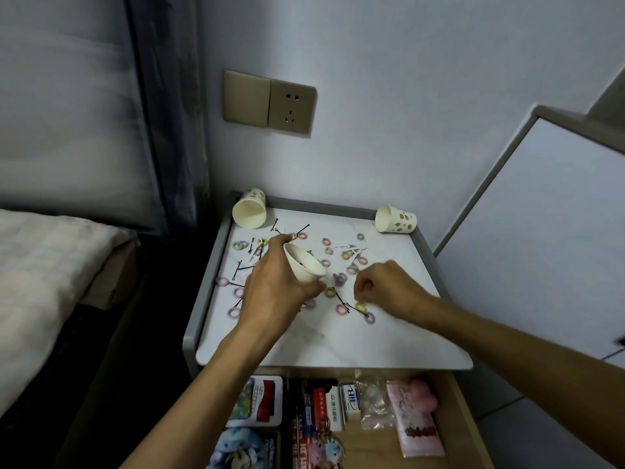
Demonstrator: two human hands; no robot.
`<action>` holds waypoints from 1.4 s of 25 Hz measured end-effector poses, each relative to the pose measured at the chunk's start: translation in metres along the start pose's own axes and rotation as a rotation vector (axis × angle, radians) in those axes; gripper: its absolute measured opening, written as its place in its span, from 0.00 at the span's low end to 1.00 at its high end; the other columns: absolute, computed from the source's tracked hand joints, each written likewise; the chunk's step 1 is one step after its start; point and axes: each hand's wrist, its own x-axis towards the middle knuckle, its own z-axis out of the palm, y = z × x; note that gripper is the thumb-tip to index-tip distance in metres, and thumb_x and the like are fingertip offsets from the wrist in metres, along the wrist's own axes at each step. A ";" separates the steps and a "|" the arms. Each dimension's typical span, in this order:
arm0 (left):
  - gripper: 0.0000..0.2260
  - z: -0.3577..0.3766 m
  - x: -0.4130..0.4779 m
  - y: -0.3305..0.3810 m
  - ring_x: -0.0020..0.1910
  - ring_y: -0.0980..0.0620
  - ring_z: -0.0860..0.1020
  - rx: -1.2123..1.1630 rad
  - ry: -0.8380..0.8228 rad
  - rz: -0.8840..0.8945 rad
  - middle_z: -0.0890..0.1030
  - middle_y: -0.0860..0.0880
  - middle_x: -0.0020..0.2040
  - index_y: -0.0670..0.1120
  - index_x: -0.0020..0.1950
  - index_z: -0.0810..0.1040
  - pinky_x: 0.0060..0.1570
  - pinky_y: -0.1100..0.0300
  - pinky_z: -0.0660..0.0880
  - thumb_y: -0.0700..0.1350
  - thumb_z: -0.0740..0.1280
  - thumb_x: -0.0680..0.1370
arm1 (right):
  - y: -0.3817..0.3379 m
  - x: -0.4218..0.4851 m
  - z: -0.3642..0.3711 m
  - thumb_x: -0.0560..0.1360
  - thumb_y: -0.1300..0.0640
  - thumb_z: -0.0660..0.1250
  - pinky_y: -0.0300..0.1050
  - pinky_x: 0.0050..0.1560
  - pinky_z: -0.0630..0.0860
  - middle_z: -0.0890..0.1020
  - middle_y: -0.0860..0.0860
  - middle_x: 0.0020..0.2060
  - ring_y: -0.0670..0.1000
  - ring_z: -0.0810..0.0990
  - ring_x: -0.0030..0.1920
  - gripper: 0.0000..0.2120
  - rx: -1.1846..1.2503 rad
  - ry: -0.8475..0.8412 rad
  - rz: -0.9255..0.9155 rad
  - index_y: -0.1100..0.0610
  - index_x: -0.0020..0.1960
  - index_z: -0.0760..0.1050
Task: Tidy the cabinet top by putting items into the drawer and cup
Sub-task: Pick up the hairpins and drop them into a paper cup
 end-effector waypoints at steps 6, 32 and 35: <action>0.38 -0.005 -0.004 -0.003 0.59 0.47 0.75 0.003 0.005 0.003 0.78 0.49 0.61 0.51 0.71 0.65 0.47 0.59 0.68 0.49 0.79 0.65 | -0.003 -0.002 0.030 0.73 0.57 0.72 0.43 0.42 0.79 0.84 0.51 0.35 0.48 0.82 0.36 0.03 0.032 0.036 0.055 0.56 0.43 0.83; 0.38 -0.044 0.007 -0.007 0.56 0.47 0.76 -0.075 0.080 -0.043 0.77 0.48 0.59 0.49 0.71 0.65 0.54 0.51 0.76 0.49 0.80 0.66 | -0.036 0.019 0.044 0.76 0.63 0.64 0.47 0.43 0.76 0.82 0.59 0.46 0.58 0.81 0.47 0.05 -0.241 0.044 0.043 0.61 0.48 0.79; 0.38 -0.046 0.004 -0.008 0.55 0.48 0.77 -0.076 0.077 -0.035 0.76 0.51 0.57 0.49 0.71 0.65 0.53 0.53 0.76 0.49 0.80 0.66 | -0.040 0.014 0.045 0.76 0.65 0.64 0.45 0.42 0.70 0.81 0.59 0.51 0.59 0.80 0.51 0.06 -0.319 -0.009 0.006 0.63 0.53 0.75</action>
